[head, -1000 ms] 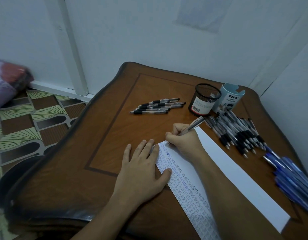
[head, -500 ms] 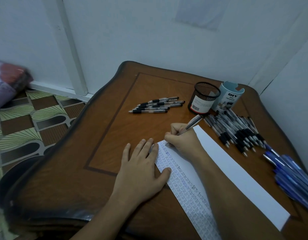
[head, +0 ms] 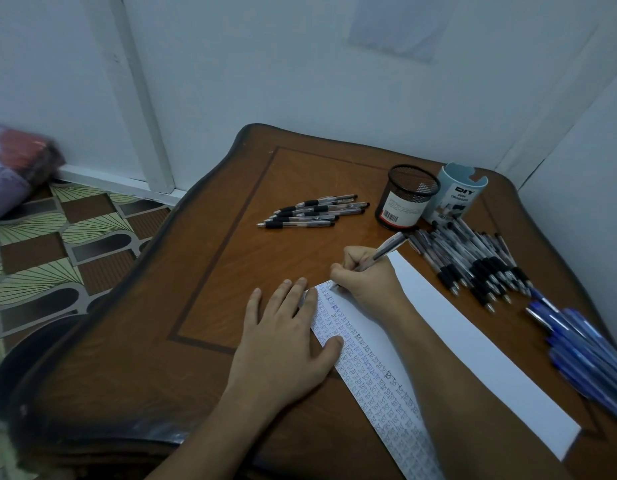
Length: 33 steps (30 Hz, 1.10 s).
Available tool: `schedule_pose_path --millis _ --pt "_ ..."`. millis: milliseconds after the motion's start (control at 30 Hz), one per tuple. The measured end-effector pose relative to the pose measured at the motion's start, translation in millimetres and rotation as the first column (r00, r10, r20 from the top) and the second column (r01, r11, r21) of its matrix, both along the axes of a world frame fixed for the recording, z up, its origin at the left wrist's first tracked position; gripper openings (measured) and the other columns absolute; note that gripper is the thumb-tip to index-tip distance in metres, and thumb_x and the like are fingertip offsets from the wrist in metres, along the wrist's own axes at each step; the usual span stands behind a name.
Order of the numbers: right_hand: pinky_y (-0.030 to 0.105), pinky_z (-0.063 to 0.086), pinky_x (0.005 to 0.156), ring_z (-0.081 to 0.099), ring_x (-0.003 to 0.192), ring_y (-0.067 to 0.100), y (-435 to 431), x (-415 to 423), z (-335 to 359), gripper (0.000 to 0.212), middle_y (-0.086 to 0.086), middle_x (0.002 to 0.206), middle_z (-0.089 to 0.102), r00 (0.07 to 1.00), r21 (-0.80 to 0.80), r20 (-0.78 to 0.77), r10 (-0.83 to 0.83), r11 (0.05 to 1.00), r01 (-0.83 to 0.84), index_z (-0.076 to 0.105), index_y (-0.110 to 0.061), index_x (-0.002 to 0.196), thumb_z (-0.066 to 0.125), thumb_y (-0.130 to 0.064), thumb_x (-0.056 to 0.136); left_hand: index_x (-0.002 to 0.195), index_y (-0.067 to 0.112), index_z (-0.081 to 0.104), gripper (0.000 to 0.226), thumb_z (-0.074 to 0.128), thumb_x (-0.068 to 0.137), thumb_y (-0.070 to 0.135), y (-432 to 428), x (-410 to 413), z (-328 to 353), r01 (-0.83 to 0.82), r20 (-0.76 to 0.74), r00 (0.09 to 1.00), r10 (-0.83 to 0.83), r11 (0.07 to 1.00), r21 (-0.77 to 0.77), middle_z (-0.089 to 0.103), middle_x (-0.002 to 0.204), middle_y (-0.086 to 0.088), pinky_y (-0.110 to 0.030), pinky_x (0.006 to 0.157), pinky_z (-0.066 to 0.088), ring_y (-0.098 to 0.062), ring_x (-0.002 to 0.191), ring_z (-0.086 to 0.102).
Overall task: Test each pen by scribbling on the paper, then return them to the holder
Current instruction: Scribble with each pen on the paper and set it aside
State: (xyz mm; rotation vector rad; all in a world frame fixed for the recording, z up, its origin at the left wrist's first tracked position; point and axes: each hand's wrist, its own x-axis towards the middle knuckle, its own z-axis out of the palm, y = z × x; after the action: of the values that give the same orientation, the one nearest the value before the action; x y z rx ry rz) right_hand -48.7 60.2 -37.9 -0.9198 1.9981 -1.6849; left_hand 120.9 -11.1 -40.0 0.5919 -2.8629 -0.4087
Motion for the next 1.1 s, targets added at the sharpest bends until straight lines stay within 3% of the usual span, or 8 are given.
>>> schedule_pose_path --millis 133,367,867,1100 --pt "0.031 0.034 0.055 0.037 0.052 0.014 -0.5 0.1 -0.6 0.043 0.005 0.056 0.030 1.000 0.000 0.004 0.016 1.000 -0.016 0.034 -0.013 0.056 0.065 -0.001 0.083 0.155 0.030 0.017 0.086 0.006 0.080 0.072 -0.1 0.2 -0.2 0.000 0.029 1.000 0.000 1.000 -0.022 0.007 0.164 0.009 -0.042 0.118 -0.011 -0.008 0.150 -0.002" --pt "0.021 0.034 0.050 0.034 0.049 0.006 -0.8 -2.9 0.5 0.047 0.001 0.053 0.030 0.999 -0.014 0.013 -0.032 0.999 0.032 0.035 -0.016 0.054 0.062 0.006 0.085 0.155 0.030 0.020 0.087 0.006 0.080 0.072 0.5 0.4 -0.1 -0.006 0.039 0.999 0.007 1.000 -0.019 0.009 0.164 0.009 -0.042 0.117 -0.012 -0.009 0.150 -0.001" --pt "0.026 0.036 0.051 0.038 0.052 0.012 -2.0 -0.1 1.6 0.048 0.001 0.054 0.029 1.000 0.019 0.014 0.006 1.000 -0.006 0.033 -0.022 0.053 0.063 0.002 0.082 0.155 0.032 0.013 0.089 0.002 0.077 0.072 0.6 -0.3 1.1 -0.009 0.064 0.998 0.010 1.000 -0.023 0.004 0.164 0.010 -0.042 0.118 -0.012 -0.008 0.150 -0.005" --pt "0.028 0.039 0.054 0.047 0.053 0.014 -1.4 -0.7 0.3 0.043 0.006 0.054 0.035 0.999 0.018 -0.022 -0.034 0.999 0.034 0.037 -0.016 0.055 0.065 0.000 0.083 0.155 0.029 0.022 0.087 0.009 0.080 0.072 0.4 -0.8 0.3 -0.008 0.032 0.999 0.008 1.000 0.004 0.011 0.164 0.008 -0.044 0.118 -0.010 -0.010 0.150 0.002"
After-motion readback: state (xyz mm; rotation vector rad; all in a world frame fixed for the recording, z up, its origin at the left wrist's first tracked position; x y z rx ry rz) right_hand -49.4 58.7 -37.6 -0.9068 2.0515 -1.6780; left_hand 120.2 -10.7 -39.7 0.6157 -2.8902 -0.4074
